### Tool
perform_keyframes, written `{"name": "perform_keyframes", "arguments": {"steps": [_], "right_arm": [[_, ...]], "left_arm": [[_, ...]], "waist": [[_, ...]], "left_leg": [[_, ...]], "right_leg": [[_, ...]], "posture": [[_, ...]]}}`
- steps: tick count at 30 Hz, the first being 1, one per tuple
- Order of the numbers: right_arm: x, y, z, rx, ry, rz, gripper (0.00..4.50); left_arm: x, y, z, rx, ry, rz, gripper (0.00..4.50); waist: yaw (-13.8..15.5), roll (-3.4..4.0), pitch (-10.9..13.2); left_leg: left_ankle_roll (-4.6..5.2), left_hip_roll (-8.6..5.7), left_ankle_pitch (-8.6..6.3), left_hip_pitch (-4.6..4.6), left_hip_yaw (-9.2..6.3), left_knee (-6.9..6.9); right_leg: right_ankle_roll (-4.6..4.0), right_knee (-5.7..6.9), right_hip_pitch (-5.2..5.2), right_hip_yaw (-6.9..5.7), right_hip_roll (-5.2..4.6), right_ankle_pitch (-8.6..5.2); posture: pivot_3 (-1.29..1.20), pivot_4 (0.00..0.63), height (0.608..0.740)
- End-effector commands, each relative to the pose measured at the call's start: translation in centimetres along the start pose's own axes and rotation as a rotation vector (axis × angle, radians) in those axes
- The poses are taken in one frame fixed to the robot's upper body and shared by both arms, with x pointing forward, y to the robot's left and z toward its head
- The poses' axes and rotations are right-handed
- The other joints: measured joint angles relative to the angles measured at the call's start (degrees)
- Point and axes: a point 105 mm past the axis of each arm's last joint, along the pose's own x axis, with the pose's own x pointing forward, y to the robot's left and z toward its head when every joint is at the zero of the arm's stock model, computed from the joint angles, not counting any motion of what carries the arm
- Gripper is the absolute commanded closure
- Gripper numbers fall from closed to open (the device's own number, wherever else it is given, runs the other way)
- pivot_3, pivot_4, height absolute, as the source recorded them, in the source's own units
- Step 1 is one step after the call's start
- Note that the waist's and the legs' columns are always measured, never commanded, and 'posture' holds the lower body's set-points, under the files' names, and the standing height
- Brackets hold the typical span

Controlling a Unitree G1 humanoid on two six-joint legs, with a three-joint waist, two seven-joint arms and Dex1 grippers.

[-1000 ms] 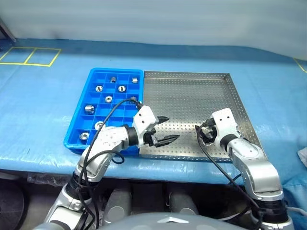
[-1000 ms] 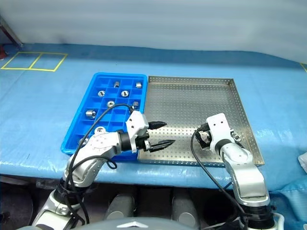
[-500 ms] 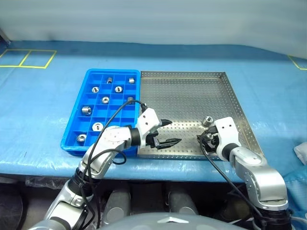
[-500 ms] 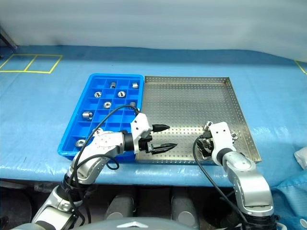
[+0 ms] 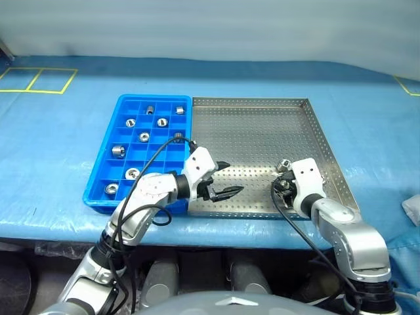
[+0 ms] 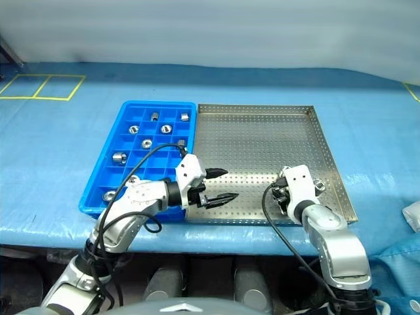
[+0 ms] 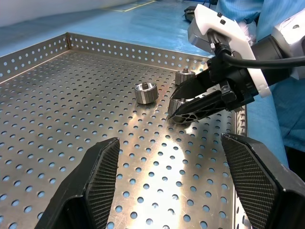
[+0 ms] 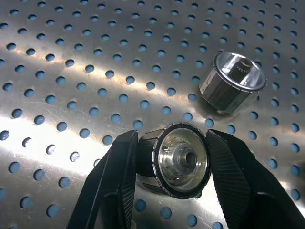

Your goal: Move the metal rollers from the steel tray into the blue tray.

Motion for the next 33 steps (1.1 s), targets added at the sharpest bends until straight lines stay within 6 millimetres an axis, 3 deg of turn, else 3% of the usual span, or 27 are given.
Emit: {"name": "perform_keyframes", "arguments": {"steps": [1, 8, 12, 16, 24, 33], "right_arm": [[-0.3, 1.9, 3.8, -0.066, -0.158, 0.094, 2.57], [2.0, 7.8, 8.7, -0.187, -0.319, 0.385, 2.57], [3.4, 11.2, 10.4, -0.232, -0.360, 0.572, 2.57], [4.4, 13.5, 11.9, -0.256, -0.403, 0.685, 2.57], [6.0, 15.9, 14.5, -0.251, -0.481, 0.816, 2.57], [8.5, 16.9, 14.6, -0.246, -0.460, 0.822, 2.57]], "left_arm": [[-1.4, 0.8, 1.5, 0.042, -0.042, 0.093, 0.80], [-5.7, 2.9, 1.0, 0.033, -0.016, 0.400, 0.80], [-8.8, 5.5, 1.0, -0.008, -0.041, 0.677, 0.80], [-10.3, 5.8, 1.1, -0.016, -0.059, 0.783, 0.80], [-11.3, 5.6, 0.3, -0.030, -0.039, 0.877, 0.80], [-11.2, 4.9, -0.4, -0.034, -0.011, 0.861, 0.80]], "waist": [[0.06, 0.00, 0.00], [0.74, -0.03, 0.03], [2.68, -0.04, 0.04], [4.37, -0.05, 0.04], [8.11, -0.05, 0.04], [10.81, -0.04, 0.04]], "left_leg": [[0.00, 0.00, 0.00, 0.00, 0.00, 0.00], [0.00, 0.06, 0.00, 0.04, -0.05, -0.11], [0.00, 0.05, 0.00, 0.04, -0.07, -0.11], [0.00, 0.06, 0.00, 0.04, -0.09, -0.18], [-0.01, 0.05, 0.01, 0.05, -0.09, -0.22], [-0.08, 0.06, 0.03, 0.08, -0.08, -0.54]], "right_leg": [[0.00, 0.00, 0.00, 0.00, 0.00, 0.00], [-0.03, -0.01, 0.00, -0.06, 0.04, -0.02], [-0.03, -0.02, 0.02, -0.09, 0.05, -0.01], [-0.06, -0.03, 0.01, -0.12, 0.06, -0.03], [-0.08, -0.05, -0.01, -0.15, 0.06, -0.03], [-0.24, -0.06, -0.13, -0.17, 0.08, -0.12]], "posture": [[0.14, 0.150, 0.740], [0.26, 0.150, 0.740], [0.32, 0.150, 0.740], [0.38, 0.150, 0.740], [0.46, 0.150, 0.740], [0.49, 0.150, 0.740]]}}
